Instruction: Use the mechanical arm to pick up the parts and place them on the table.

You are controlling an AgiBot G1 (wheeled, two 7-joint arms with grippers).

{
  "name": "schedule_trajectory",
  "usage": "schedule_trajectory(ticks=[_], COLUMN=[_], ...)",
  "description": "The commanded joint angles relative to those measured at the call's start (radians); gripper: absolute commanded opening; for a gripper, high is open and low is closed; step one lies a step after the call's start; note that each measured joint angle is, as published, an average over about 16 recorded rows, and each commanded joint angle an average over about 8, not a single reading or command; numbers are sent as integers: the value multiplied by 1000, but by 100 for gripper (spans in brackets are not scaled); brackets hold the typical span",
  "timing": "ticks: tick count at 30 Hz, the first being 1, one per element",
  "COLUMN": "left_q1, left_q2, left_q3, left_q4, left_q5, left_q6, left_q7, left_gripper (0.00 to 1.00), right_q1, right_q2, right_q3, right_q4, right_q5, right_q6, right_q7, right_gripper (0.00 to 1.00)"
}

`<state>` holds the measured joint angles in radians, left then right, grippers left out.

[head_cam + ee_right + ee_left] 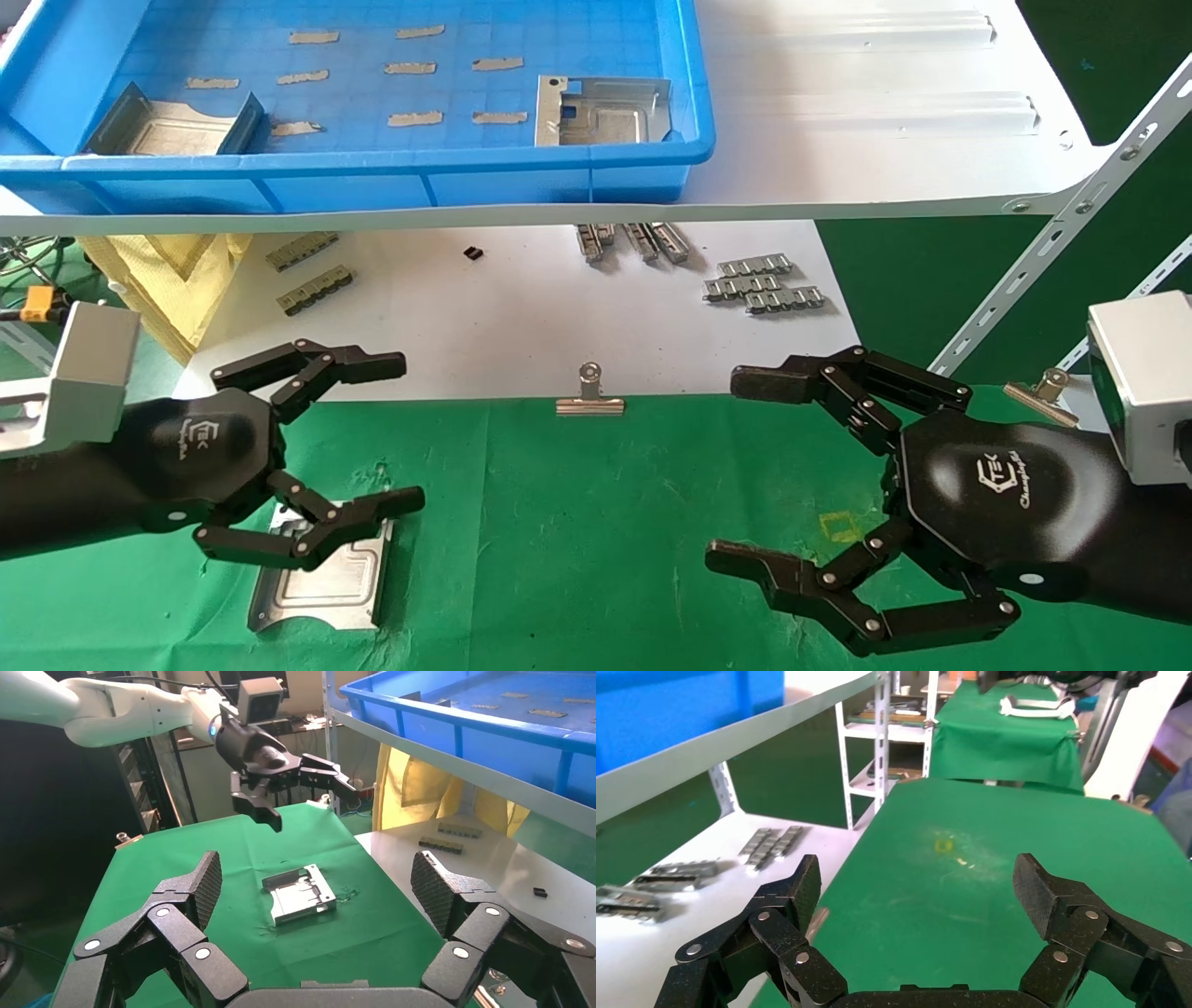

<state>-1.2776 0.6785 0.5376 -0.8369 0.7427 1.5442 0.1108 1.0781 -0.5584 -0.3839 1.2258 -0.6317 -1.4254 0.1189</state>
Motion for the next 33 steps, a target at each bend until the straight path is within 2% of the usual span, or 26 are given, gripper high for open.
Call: schedule_trajectory(ticks=[1, 23, 33], left_q1=[15, 181, 217], left_q2=[-5, -60, -72], left_q3=[-19, -230, -276], left_q4=[-33, -398, -478], left_q5=[-1, -11, -13], left_q6=[-4, -43, -51], left_q7=[-22, -266, -311], left_gripper=[100, 100, 100], right_q1=[0, 0, 0], right_q2=[0, 0, 0], right_q3=[0, 0, 0], right_q4=[0, 0, 0], right_q5=[0, 0, 0], right_q6=[0, 0, 0], right_q7=[0, 0, 0], right_gripper=[100, 100, 100])
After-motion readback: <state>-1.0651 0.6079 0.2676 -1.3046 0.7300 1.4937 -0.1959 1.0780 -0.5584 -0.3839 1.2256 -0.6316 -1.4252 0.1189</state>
